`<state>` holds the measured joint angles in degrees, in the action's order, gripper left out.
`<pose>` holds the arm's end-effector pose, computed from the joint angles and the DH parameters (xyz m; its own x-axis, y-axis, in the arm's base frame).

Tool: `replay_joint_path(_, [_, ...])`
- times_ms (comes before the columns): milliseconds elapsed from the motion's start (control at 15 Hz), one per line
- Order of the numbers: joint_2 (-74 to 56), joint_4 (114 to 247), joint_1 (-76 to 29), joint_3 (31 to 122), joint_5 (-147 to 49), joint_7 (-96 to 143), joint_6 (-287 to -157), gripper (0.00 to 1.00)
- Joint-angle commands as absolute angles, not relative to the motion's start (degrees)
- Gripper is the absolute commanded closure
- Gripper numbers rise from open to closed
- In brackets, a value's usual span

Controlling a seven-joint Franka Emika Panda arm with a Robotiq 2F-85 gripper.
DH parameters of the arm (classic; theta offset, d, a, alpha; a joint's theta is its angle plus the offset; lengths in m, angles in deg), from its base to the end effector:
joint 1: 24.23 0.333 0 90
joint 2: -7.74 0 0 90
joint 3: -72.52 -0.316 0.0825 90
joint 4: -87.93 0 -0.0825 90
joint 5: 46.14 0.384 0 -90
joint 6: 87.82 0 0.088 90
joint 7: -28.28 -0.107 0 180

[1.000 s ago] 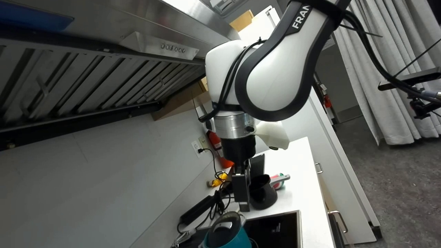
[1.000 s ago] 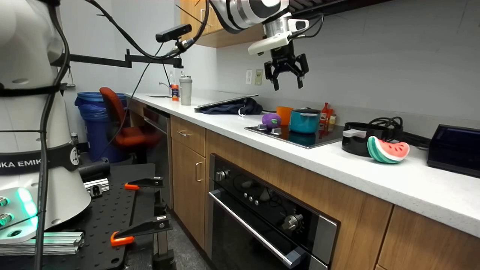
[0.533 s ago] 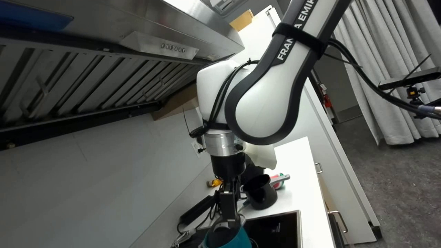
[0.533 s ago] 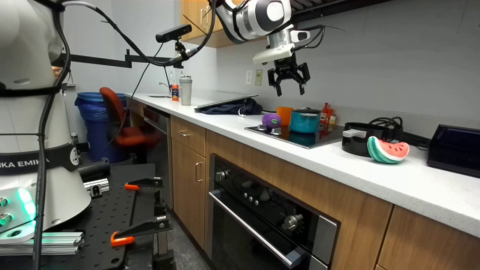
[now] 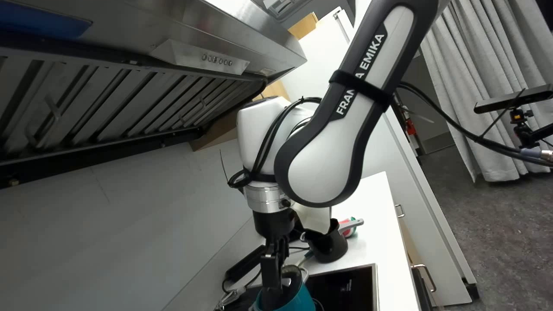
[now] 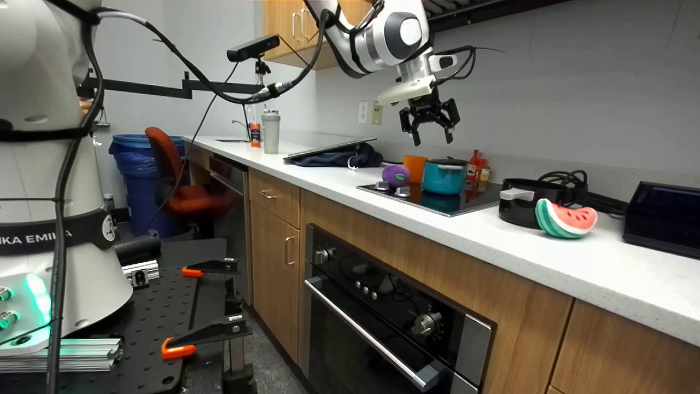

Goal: Move the lid from the blue pot to the black pot

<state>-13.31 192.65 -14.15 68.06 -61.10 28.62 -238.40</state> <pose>0.6526 0.1707 0.3807 0.8078 0.4315 0.4016 0.3899 -0.9021 0.1849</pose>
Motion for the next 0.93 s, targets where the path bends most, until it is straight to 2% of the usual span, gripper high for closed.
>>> replay_joint_path(0, [-16.6,189.1,-11.4,71.1,-64.9,23.3,-240.6,0.0])
replay_joint_path(867, [-20.7,185.3,-9.1,75.1,-66.0,17.4,-240.6,0.0])
